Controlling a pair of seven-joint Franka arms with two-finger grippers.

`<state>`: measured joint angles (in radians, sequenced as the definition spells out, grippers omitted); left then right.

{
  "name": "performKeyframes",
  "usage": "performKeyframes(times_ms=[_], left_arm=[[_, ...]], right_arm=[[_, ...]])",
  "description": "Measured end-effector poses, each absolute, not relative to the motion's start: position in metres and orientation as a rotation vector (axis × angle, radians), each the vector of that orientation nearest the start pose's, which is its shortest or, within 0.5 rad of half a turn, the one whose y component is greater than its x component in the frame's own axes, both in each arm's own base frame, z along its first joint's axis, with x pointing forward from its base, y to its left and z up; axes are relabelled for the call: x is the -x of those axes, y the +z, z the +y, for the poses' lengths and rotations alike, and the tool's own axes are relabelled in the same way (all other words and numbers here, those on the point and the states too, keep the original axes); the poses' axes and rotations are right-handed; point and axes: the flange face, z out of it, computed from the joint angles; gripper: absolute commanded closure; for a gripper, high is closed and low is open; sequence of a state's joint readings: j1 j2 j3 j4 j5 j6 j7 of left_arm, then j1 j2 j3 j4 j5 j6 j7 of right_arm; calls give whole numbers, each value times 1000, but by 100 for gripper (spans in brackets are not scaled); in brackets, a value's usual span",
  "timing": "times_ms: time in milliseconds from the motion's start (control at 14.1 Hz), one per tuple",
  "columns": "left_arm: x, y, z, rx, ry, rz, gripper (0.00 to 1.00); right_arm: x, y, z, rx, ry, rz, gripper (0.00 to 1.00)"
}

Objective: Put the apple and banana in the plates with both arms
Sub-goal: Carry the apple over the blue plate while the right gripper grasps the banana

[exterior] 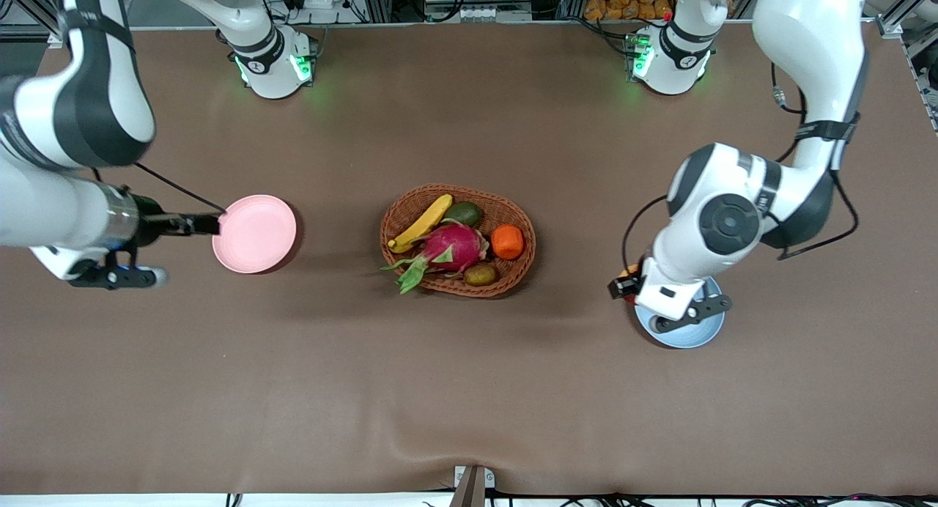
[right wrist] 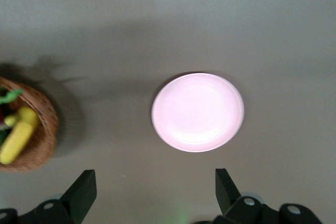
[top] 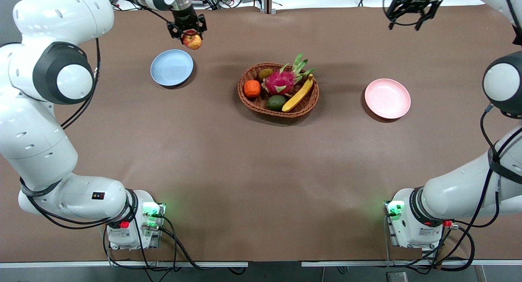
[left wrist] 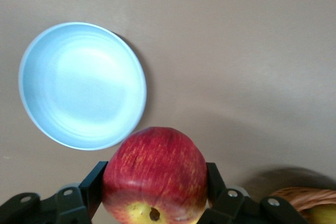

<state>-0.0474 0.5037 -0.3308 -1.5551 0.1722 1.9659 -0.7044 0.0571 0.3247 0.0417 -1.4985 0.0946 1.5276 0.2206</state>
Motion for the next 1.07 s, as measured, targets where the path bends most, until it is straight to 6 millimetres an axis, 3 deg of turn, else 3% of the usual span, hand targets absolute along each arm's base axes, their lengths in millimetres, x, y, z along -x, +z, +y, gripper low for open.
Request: performKeyframes(times_ms=[213,498,640,783,925,1067], left_arm=[[-651,355,-180,3065,146,-396,100],[-652,339,-162,3062,191,-326,100],[-654,328,-155,3035,195,-274,100],[-656,315,-145,3012,206,-222,100],[-659,304,-131,3003,227,-177,100],[-660,291,-121,2979,243,-143,100]], right_arm=[[-624,429,116,2920,585,652,0],[-629,379,178,2811,659,991,0],[-625,355,222,2806,649,1081,2],[-616,336,260,2815,649,1132,12],[-611,323,276,2826,653,1137,21],[-610,311,284,2823,650,1162,24]])
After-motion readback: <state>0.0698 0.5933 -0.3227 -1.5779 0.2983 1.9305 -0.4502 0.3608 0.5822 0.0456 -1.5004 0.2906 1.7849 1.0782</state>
